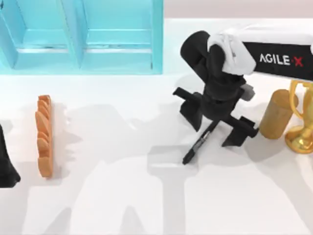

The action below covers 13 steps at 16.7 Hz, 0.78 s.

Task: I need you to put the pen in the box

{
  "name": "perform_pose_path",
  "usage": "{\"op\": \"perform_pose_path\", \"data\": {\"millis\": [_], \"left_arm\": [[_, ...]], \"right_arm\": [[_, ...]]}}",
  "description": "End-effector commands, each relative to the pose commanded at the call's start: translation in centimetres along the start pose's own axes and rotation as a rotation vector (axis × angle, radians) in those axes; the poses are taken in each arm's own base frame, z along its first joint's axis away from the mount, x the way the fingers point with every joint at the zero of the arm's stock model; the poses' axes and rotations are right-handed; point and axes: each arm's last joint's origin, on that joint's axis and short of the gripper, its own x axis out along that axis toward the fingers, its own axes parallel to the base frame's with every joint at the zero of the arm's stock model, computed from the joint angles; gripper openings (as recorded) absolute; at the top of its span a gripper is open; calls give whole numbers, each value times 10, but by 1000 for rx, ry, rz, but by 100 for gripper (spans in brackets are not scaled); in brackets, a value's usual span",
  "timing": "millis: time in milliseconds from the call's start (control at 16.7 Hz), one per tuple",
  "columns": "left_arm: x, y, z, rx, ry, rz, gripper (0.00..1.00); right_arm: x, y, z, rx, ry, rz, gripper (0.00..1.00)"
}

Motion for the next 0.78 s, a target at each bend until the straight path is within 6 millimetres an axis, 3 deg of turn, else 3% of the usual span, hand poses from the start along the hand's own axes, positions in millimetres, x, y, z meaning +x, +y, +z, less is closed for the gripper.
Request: {"op": "perform_pose_path", "data": {"millis": [180,240,660,720,780], "left_arm": [[0,0,0,0,0,0,100],[0,0,0,0,0,0,100],[0,0,0,0,0,0,100],[0,0,0,0,0,0,100],[0,0,0,0,0,0,100]], "right_arm": [[0,0,0,0,0,0,2],[0,0,0,0,0,0,0],[0,0,0,0,0,0,0],[-29,-8,0,-29,-23,-18,0],[-30,-7,0,-29,-23,-18,0]]}}
